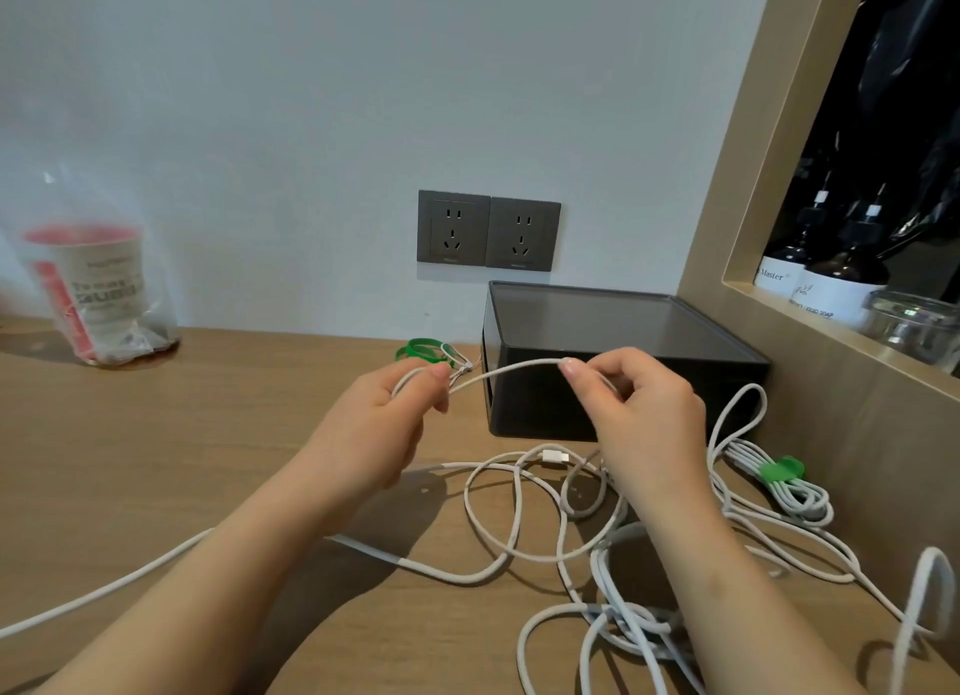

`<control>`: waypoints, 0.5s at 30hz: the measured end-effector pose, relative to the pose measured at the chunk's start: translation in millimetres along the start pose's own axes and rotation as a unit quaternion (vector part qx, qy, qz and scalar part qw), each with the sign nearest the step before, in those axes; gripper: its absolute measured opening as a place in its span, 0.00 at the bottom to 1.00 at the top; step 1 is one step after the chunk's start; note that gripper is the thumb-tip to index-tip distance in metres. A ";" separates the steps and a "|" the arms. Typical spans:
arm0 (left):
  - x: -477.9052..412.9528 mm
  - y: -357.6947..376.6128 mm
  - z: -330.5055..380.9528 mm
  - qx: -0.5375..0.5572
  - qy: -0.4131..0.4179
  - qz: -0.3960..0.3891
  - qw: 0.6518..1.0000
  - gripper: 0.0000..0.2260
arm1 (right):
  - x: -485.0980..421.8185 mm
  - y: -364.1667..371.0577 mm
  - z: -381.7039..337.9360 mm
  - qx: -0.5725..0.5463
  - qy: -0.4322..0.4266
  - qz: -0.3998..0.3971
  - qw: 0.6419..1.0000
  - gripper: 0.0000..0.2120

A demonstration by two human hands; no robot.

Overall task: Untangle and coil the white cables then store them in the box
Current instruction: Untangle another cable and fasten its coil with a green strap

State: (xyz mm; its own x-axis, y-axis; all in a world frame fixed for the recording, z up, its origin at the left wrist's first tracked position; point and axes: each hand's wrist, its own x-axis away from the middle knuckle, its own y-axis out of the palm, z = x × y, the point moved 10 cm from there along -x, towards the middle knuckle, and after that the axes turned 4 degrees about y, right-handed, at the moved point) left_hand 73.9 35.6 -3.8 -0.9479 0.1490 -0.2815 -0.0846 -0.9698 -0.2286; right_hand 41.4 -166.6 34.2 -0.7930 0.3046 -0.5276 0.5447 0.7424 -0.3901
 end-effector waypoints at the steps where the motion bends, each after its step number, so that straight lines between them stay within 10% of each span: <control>1: -0.5 -4.1 -0.7 0.009 -0.002 0.016 1.000 0.14 | -2.2 -4.7 6.4 -0.012 0.024 0.014 1.000 0.08; 7: 1.6 4.7 -7.7 0.021 -0.034 -0.006 0.999 0.18 | -3.4 -1.1 23.7 -0.119 0.091 0.018 0.989 0.05; 15: 6.7 17.3 -11.7 0.011 -0.058 -0.044 0.997 0.29 | 7.6 -8.2 -16.7 -0.047 -0.064 0.053 0.995 0.06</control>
State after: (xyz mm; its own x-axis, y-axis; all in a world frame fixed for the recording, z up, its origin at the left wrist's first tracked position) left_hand 69.6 22.1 -20.6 -0.9658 0.2109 -0.1510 -0.1739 -0.9584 -0.2264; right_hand 26.3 -160.5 45.9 -0.6880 0.3098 -0.6563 0.5907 0.7644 -0.2584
